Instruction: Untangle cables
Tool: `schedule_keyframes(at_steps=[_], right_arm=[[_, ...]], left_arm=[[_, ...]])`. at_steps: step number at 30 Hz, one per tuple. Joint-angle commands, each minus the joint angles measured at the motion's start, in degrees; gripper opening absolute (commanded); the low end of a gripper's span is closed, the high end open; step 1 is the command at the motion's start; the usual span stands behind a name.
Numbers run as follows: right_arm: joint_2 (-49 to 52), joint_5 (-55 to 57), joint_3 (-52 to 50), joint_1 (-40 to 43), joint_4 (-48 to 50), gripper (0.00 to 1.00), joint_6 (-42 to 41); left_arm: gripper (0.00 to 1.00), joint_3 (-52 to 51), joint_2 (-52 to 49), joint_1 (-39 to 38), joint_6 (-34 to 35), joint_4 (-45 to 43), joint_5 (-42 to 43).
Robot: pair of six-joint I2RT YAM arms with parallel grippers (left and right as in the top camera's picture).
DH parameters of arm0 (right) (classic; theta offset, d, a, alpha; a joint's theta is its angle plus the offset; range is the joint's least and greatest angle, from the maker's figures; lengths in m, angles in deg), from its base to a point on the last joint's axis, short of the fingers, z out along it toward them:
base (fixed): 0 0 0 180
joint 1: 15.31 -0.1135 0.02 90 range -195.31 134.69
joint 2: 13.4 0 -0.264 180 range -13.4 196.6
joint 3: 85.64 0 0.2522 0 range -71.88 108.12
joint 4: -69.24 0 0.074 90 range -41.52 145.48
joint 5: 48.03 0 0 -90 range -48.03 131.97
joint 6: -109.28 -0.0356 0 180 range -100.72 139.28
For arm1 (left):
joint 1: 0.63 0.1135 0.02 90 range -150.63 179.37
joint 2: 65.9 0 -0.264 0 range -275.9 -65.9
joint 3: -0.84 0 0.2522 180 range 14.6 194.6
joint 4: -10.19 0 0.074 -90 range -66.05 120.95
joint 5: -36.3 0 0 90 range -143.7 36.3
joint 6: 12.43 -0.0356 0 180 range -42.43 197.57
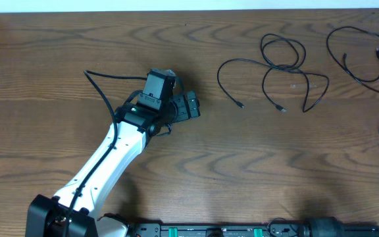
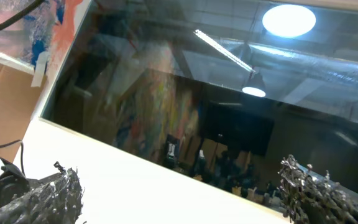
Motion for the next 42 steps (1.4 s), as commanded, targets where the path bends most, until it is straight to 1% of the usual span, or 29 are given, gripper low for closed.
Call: schedule_keyframes(at_steps=[1,7,11,21,23,24,32,33,34,38,42], right_arm=[[-0.9,1.0,-0.1,-0.2,1.2,0.99,2.2],[-0.8,1.4,-0.3,-0.2,2.7,0.99,2.2],[-0.7,2.5,-4.0,-0.2,4.7,0.99,2.2],[-0.5,2.6,-25.0,-0.2,22.7,0.99,0.6],[-0.5,2.7,-29.4,-0.2,25.8,0.99,-1.0],[-0.4,2.6,-33.4,-0.2,28.5,0.99,-2.1],[-0.4,5.6,-49.0,-0.2,38.7,0.99,-3.8],[-0.4,6.5,-51.0,-0.2,40.5,0.99,-4.9],[-0.5,9.1,-54.6,-0.2,43.8,0.99,-8.0],[-1.0,17.7,-61.2,-0.1,47.7,0.99,-17.0],[-1.0,20.7,-64.0,-0.1,47.5,0.99,-18.6]], left_arm=[[0.99,0.2,-0.4,0.2,-0.1,0.2,-0.6],[0.99,0.2,-0.4,0.2,-0.1,0.2,-0.6],[0.99,0.2,-0.4,0.2,-0.1,0.2,-0.6],[0.99,0.2,-0.4,0.2,-0.1,0.2,-0.6],[0.99,0.2,-0.4,0.2,-0.1,0.2,-0.6],[1.0,0.2,-0.4,0.2,-0.1,0.2,-0.6],[0.99,0.2,-0.4,0.2,-0.1,0.2,-0.6],[0.99,0.2,-0.4,0.2,-0.1,0.2,-0.6],[0.99,0.2,-0.4,0.2,-0.1,0.2,-0.6],[1.0,0.2,-0.4,0.2,-0.1,0.2,-0.6],[0.99,0.2,-0.4,0.2,-0.1,0.2,-0.6]])
